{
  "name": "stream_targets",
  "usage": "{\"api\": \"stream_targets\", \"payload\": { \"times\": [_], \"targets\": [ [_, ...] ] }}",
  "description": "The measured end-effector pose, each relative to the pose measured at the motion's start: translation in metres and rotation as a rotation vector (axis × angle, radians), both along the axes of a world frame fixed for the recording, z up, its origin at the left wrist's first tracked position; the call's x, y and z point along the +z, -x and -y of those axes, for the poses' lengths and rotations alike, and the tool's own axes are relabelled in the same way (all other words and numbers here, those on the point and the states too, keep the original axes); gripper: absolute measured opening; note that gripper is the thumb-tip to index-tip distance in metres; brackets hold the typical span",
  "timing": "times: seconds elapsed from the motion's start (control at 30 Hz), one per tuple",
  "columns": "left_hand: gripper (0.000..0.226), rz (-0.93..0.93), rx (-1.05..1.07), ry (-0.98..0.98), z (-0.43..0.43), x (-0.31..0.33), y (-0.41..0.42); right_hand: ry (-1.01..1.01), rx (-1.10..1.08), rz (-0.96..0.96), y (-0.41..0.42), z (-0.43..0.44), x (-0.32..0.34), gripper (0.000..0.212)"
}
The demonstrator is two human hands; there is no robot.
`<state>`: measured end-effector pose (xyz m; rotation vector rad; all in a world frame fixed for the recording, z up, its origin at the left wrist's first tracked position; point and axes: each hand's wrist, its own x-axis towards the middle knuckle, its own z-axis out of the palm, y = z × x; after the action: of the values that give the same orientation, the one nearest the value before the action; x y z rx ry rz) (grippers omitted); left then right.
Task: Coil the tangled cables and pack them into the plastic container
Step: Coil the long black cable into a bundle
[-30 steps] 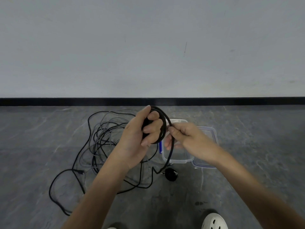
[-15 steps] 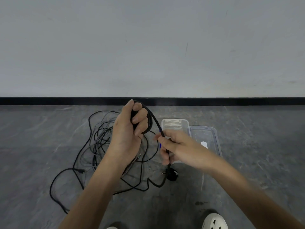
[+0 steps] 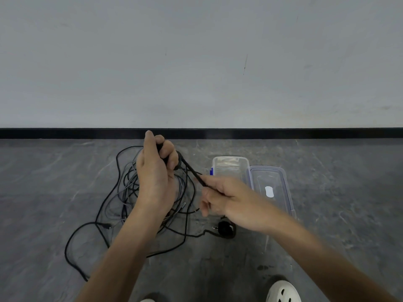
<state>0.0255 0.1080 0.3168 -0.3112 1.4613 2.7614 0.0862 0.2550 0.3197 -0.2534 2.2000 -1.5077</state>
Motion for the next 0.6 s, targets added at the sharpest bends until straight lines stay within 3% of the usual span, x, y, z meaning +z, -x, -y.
{"api": "stream_targets", "payload": {
  "times": [0.13, 0.27, 0.43, 0.6],
  "targets": [
    [0.035, -0.021, 0.017, 0.066, 0.000, -0.001, -0.003, -0.083, 0.070, -0.074, -0.001, 0.001, 0.001, 0.031],
    [0.039, -0.045, 0.059, 0.167, -0.002, -0.004, -0.002, -0.095, 0.132, -0.001, -0.004, 0.002, -0.003, 0.050],
    [0.046, -0.106, 0.142, 0.321, 0.000, -0.006, 0.000, -0.131, 0.011, -0.071, -0.006, 0.010, -0.004, 0.019],
    [0.052, -0.170, 0.144, 0.428, 0.001, -0.007, 0.001, -0.071, -0.074, -0.070, -0.004, 0.011, -0.002, 0.023]
  ]
}}
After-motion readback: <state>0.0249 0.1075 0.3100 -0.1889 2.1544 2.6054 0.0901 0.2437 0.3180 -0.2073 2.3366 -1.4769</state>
